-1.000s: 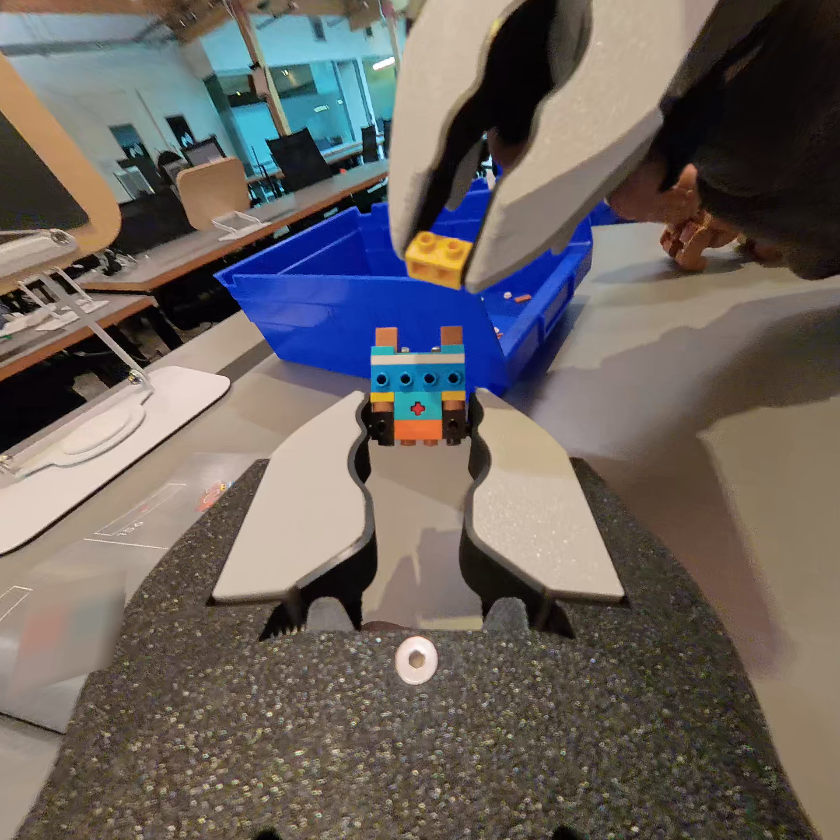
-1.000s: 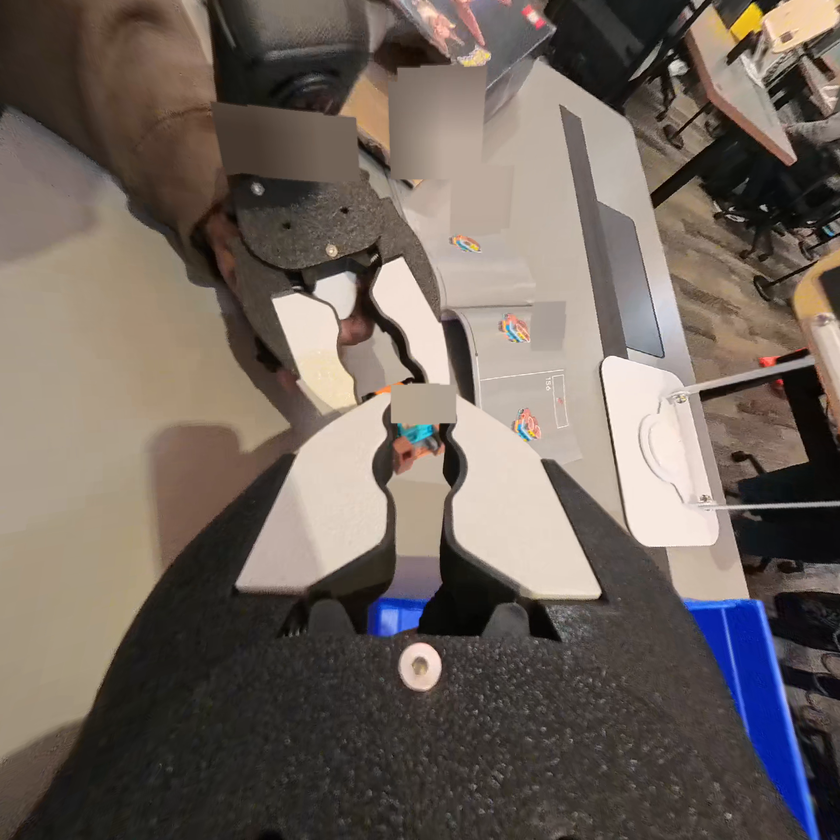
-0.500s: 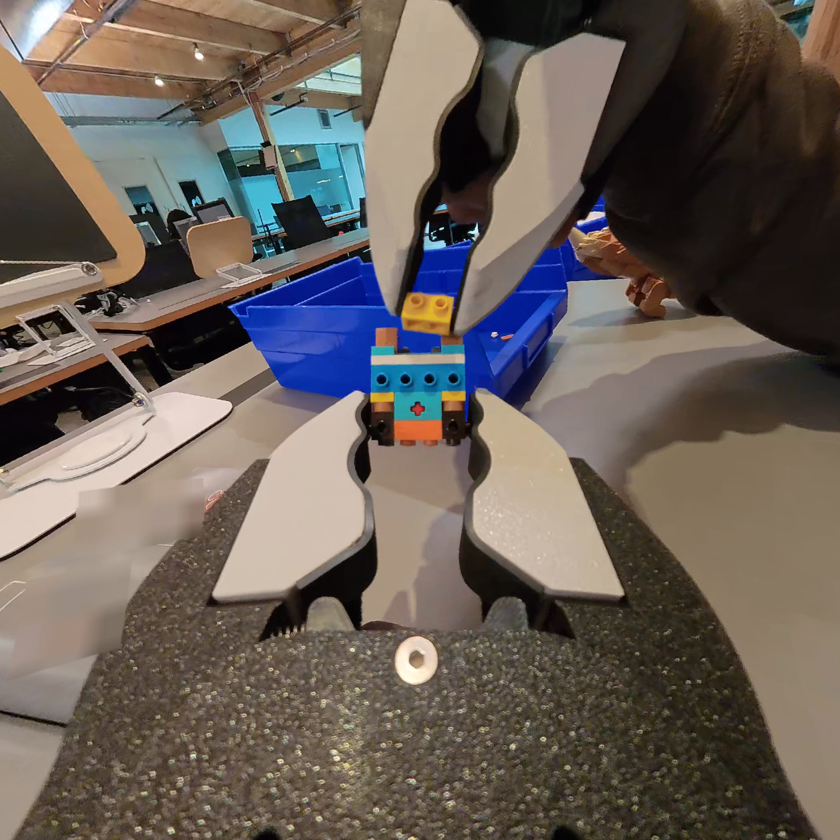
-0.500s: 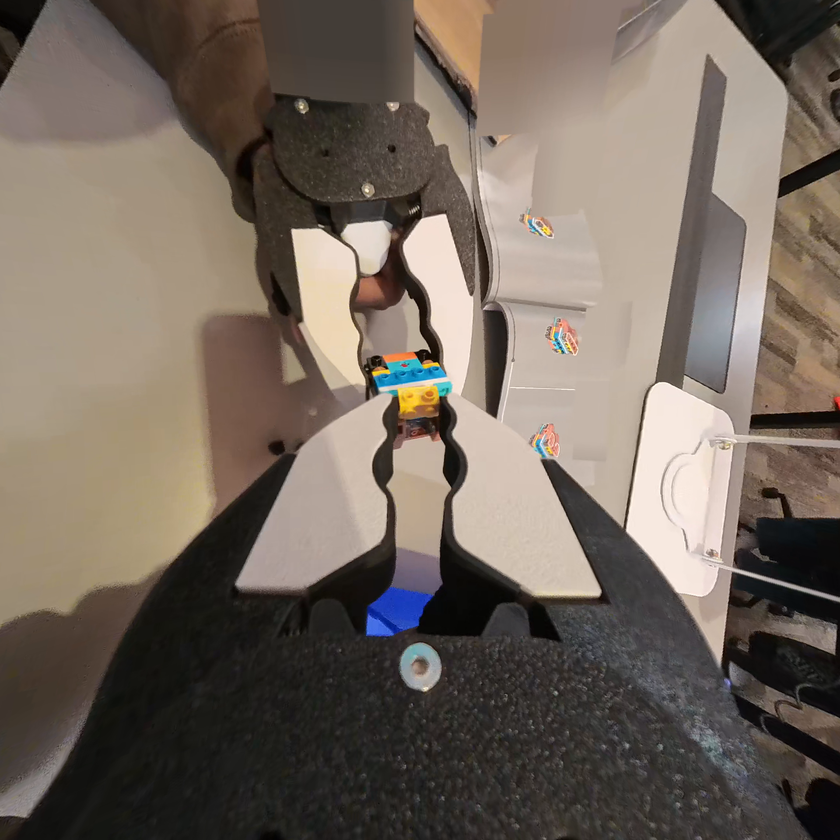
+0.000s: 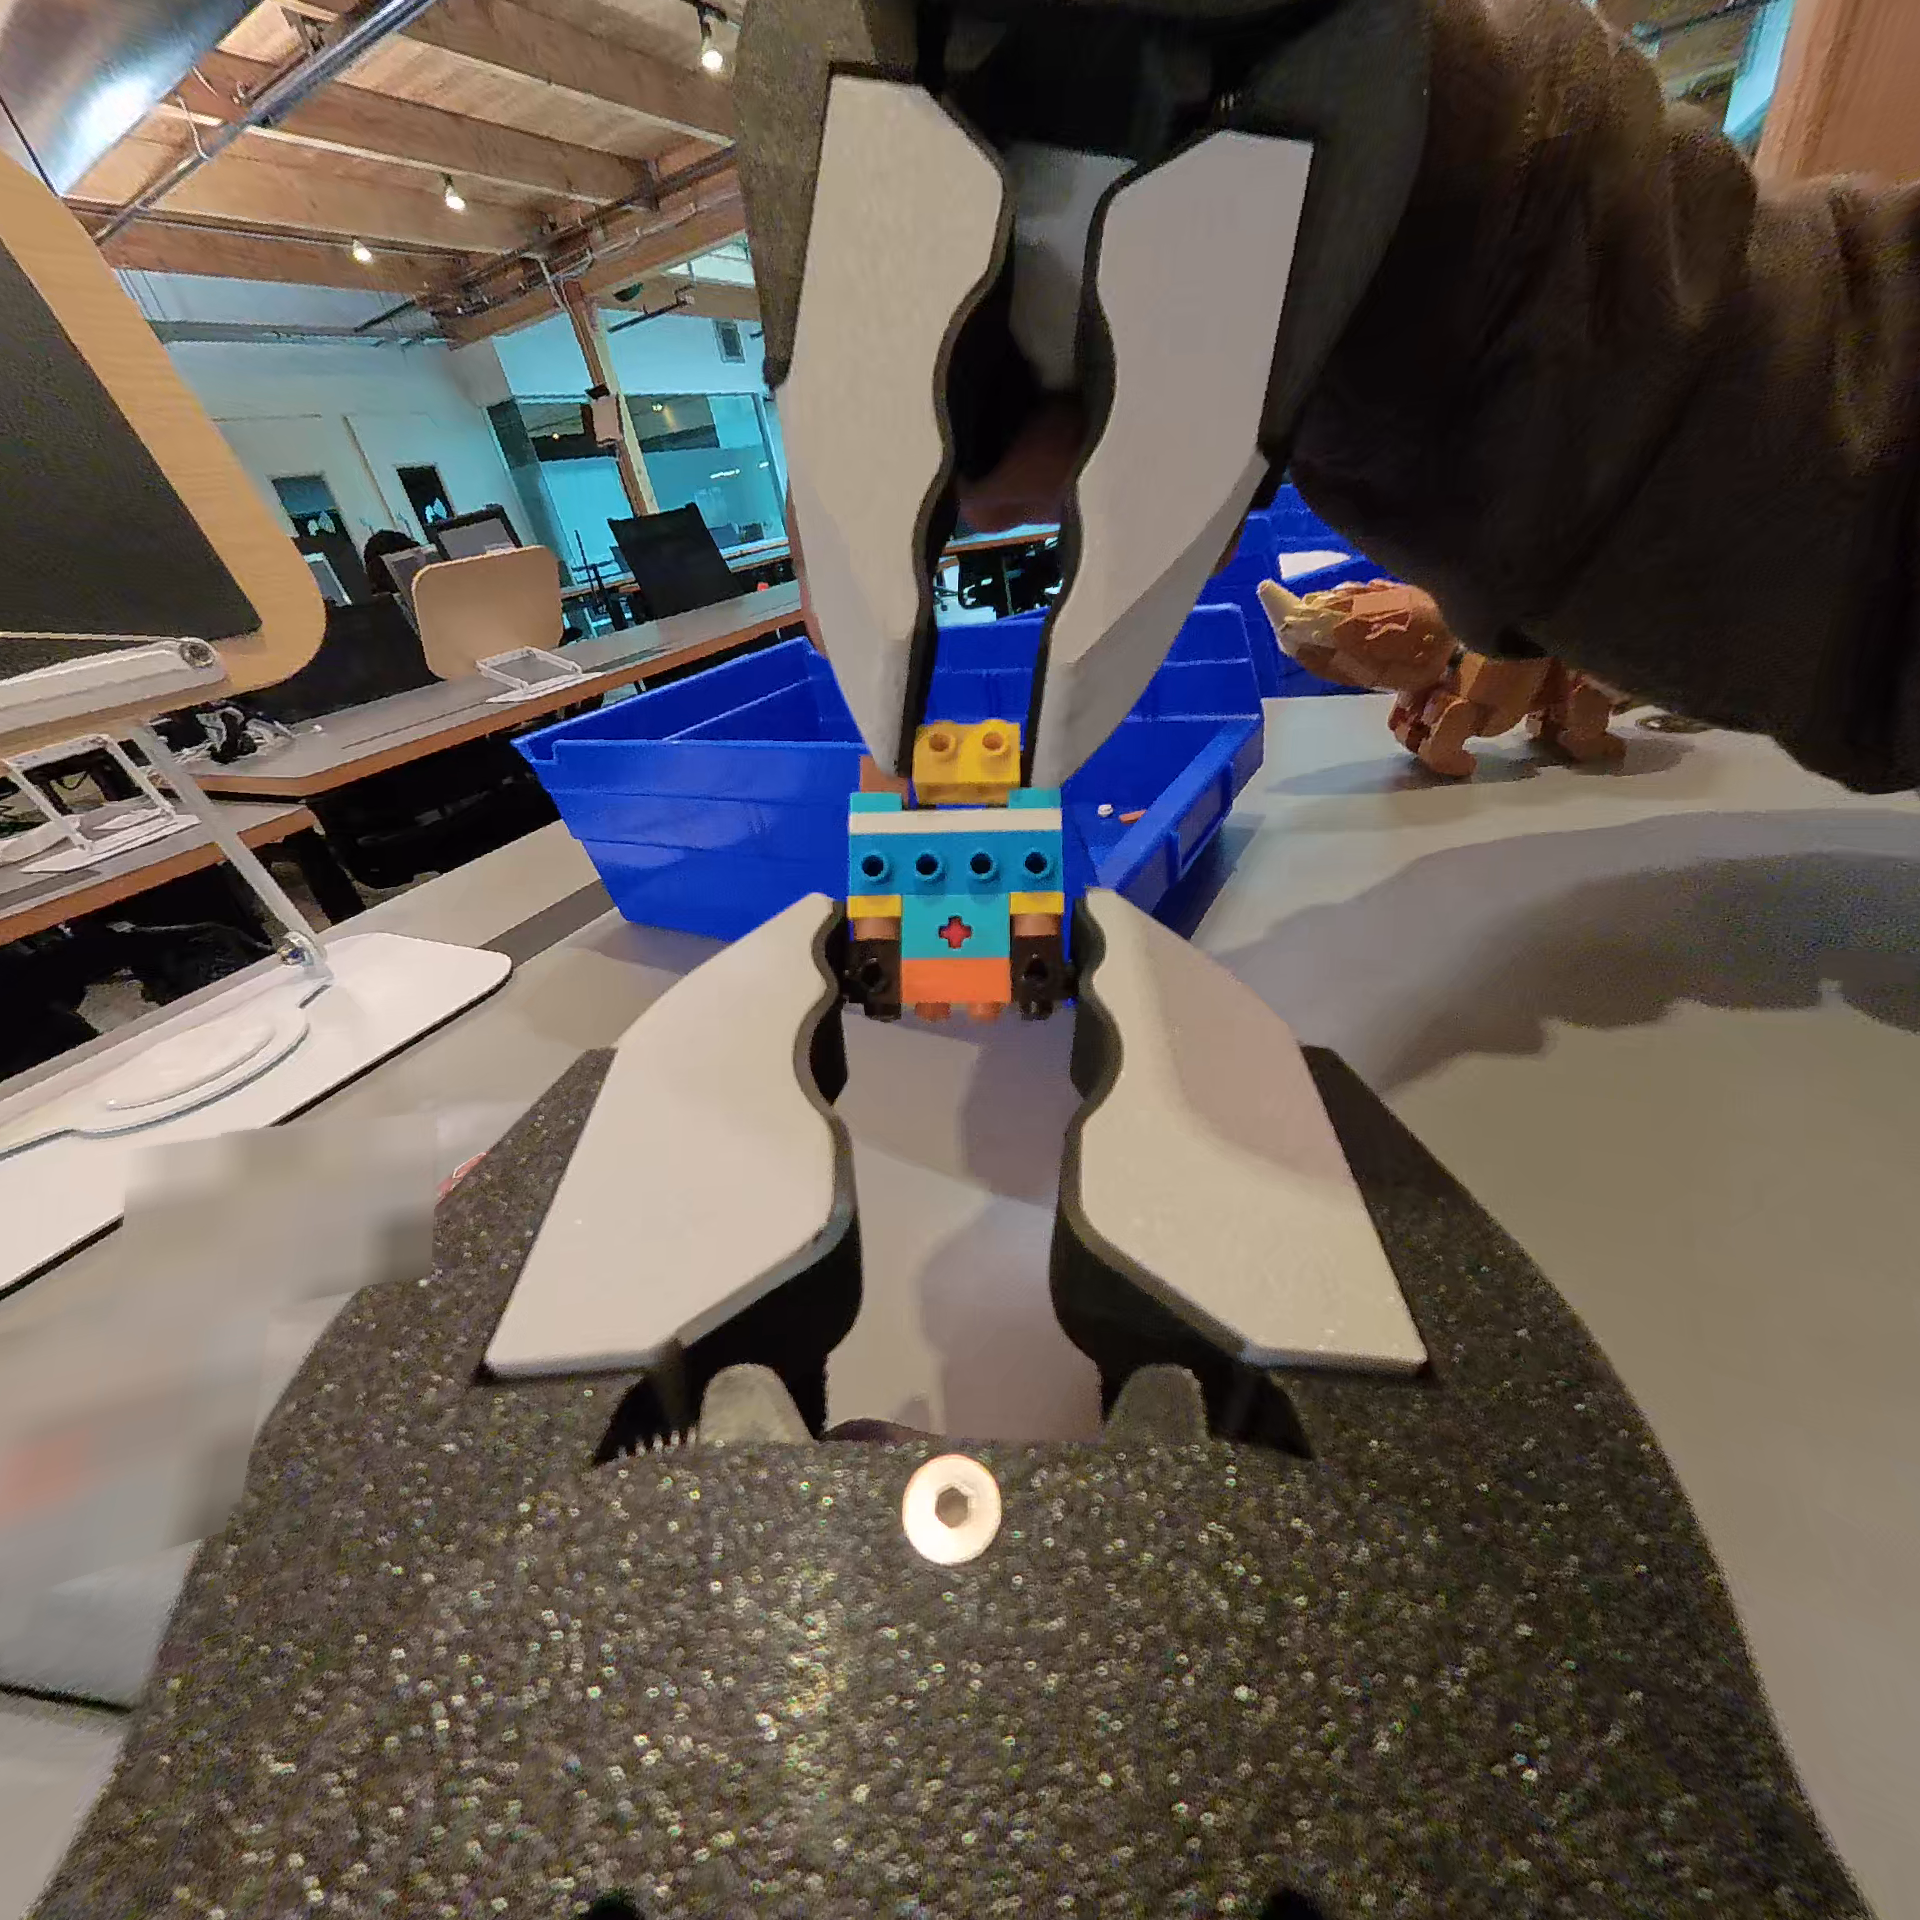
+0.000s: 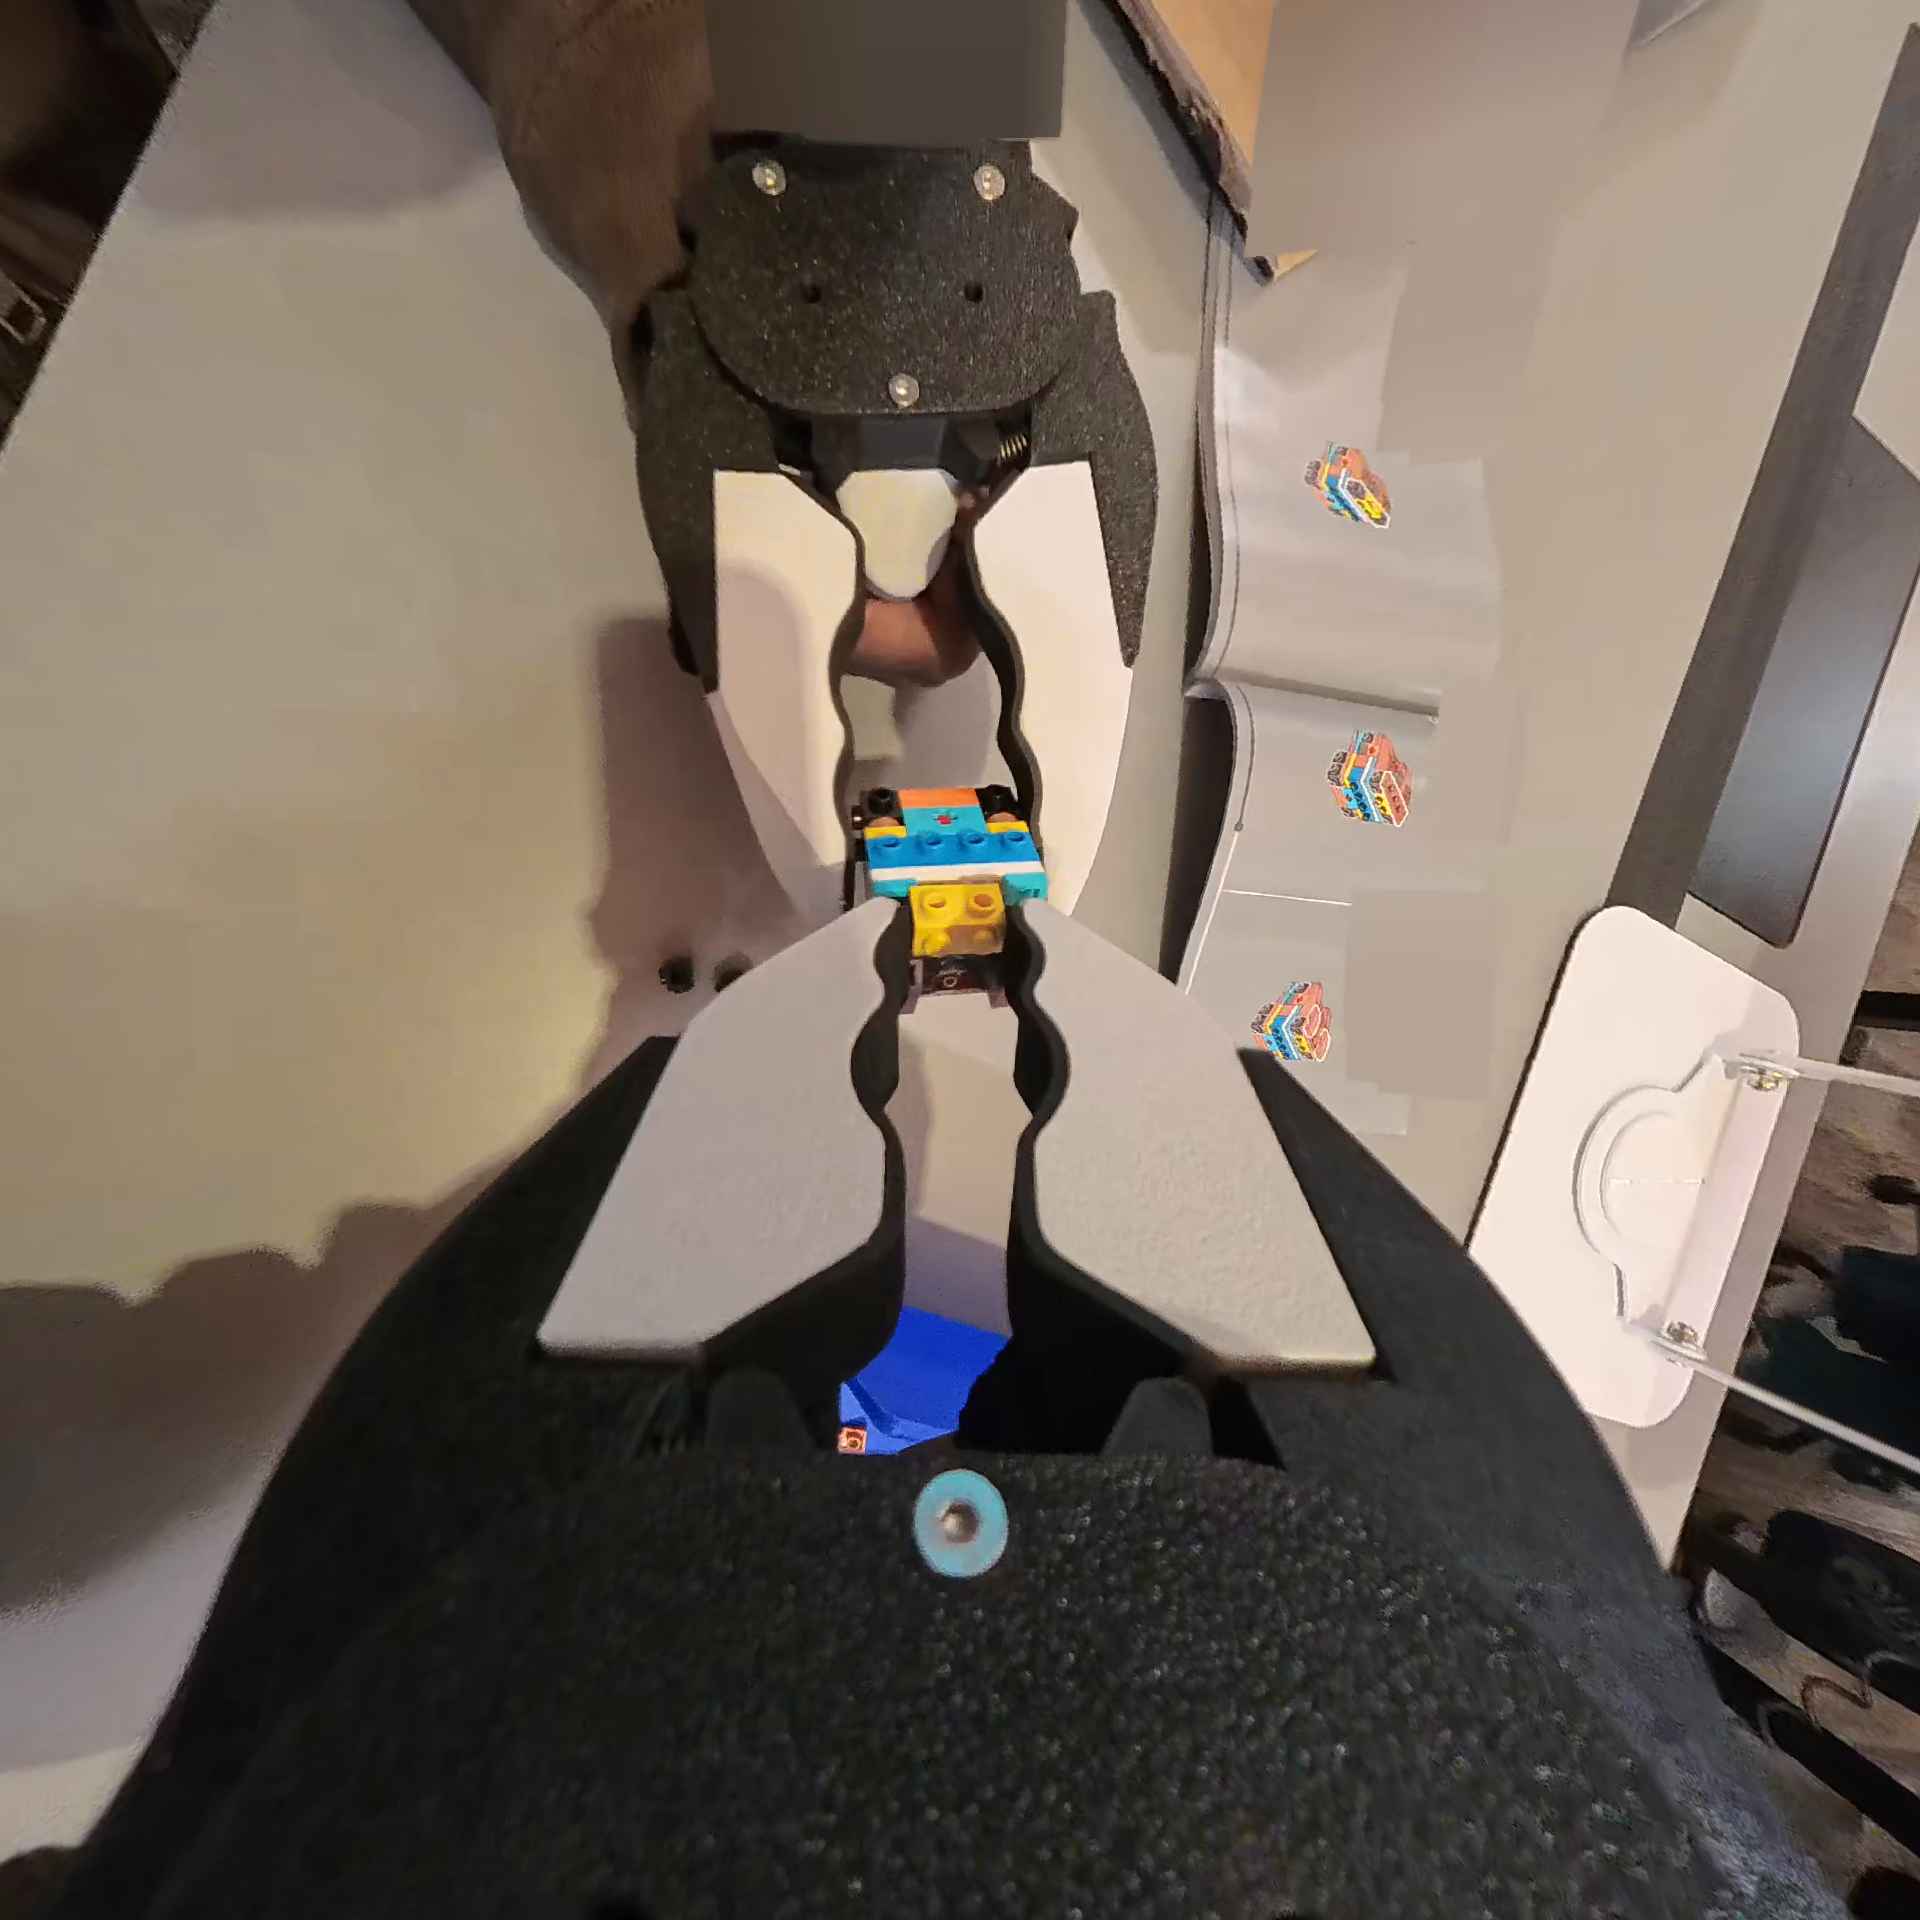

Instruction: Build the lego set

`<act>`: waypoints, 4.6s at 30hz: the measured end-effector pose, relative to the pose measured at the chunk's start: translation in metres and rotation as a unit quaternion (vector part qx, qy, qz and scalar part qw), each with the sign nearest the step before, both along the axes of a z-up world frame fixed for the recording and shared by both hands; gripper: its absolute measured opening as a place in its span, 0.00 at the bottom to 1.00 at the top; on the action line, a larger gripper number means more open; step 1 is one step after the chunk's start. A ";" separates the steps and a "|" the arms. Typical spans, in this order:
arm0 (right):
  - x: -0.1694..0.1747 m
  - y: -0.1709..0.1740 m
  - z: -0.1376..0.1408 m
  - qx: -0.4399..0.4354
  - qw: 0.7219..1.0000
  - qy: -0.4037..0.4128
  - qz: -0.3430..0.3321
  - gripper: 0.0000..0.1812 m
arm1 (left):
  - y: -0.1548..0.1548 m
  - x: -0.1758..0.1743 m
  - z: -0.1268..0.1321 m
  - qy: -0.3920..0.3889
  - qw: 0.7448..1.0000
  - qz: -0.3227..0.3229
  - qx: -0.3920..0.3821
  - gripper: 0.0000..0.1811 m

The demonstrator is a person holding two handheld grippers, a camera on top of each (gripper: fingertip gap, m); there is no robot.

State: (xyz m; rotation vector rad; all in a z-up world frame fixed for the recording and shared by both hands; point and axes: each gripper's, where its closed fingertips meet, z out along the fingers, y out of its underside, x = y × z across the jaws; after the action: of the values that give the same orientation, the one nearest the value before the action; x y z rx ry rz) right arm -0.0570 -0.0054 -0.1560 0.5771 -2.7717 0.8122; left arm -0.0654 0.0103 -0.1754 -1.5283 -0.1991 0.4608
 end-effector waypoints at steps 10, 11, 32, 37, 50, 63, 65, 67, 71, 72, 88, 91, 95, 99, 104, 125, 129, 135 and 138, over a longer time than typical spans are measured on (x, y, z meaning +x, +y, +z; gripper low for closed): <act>0.002 -0.003 0.004 0.016 0.999 -0.043 0.016 0.09 | -0.002 0.005 0.007 -0.007 0.999 -0.020 0.027 0.22; 0.003 -0.004 0.005 0.012 0.999 -0.043 0.017 0.09 | -0.002 0.005 0.008 -0.007 0.999 -0.022 0.030 0.22; 0.011 -0.008 0.016 -0.020 0.998 -0.046 0.022 0.09 | -0.006 0.012 0.020 0.006 0.998 -0.032 0.062 0.22; 0.013 -0.009 0.019 -0.034 0.998 -0.056 0.020 0.09 | -0.007 0.015 0.023 0.005 0.996 -0.041 0.074 0.22; 0.019 -0.013 0.027 -0.051 0.996 -0.068 0.024 0.09 | -0.010 0.022 0.032 0.002 0.992 -0.064 0.110 0.22; 0.030 -0.011 0.032 -0.088 0.993 -0.076 0.026 0.09 | -0.010 0.033 0.038 0.015 0.989 -0.088 0.122 0.22; 0.030 -0.011 0.032 -0.088 0.993 -0.075 0.026 0.09 | -0.009 0.033 0.037 0.014 0.989 -0.088 0.122 0.22; 0.030 -0.011 0.032 -0.089 0.993 -0.076 0.027 0.09 | -0.010 0.033 0.038 0.013 0.988 -0.088 0.124 0.22; 0.028 -0.012 0.032 -0.092 0.992 -0.075 0.028 0.09 | -0.011 0.032 0.038 0.011 0.988 -0.087 0.125 0.22; 0.028 -0.012 0.032 -0.092 0.992 -0.075 0.028 0.09 | -0.011 0.032 0.038 0.010 0.988 -0.086 0.125 0.22; 0.013 -0.013 0.036 -0.172 0.984 -0.029 -0.034 0.09 | -0.015 0.020 0.036 -0.008 0.990 -0.066 0.123 0.22; 0.005 -0.013 0.042 -0.241 0.968 -0.015 -0.075 0.09 | -0.018 0.013 0.034 -0.017 0.991 -0.054 0.120 0.22; -0.006 -0.006 0.046 -0.345 0.929 0.001 -0.131 0.09 | -0.019 0.006 0.031 -0.023 0.992 -0.043 0.115 0.22; -0.014 0.004 0.042 -0.405 0.899 -0.001 -0.165 0.09 | -0.020 0.002 0.027 -0.026 0.993 -0.035 0.106 0.22; -0.021 0.007 0.030 -0.406 0.896 -0.017 -0.180 0.09 | -0.021 -0.006 0.021 -0.036 0.995 -0.016 0.091 0.22; -0.020 0.007 0.028 -0.415 0.892 -0.014 -0.179 0.09 | -0.024 -0.007 0.025 -0.031 0.994 -0.020 0.107 0.22; -0.022 0.007 0.025 -0.422 0.888 -0.013 -0.183 0.09 | -0.024 -0.007 0.025 -0.034 0.993 -0.020 0.107 0.22; -0.021 0.009 0.021 -0.448 0.876 -0.003 -0.178 0.09 | -0.025 -0.009 0.024 -0.045 0.993 -0.018 0.112 0.22; -0.020 0.012 0.019 -0.459 0.870 0.001 -0.178 0.09 | -0.026 -0.011 0.024 -0.051 0.992 -0.015 0.117 0.22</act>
State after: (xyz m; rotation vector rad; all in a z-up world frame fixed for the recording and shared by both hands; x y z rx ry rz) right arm -0.0768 0.0061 -0.1372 -0.1157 -1.9960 1.7959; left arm -0.0767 -0.0156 -0.1514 -1.3239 -0.2990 0.3235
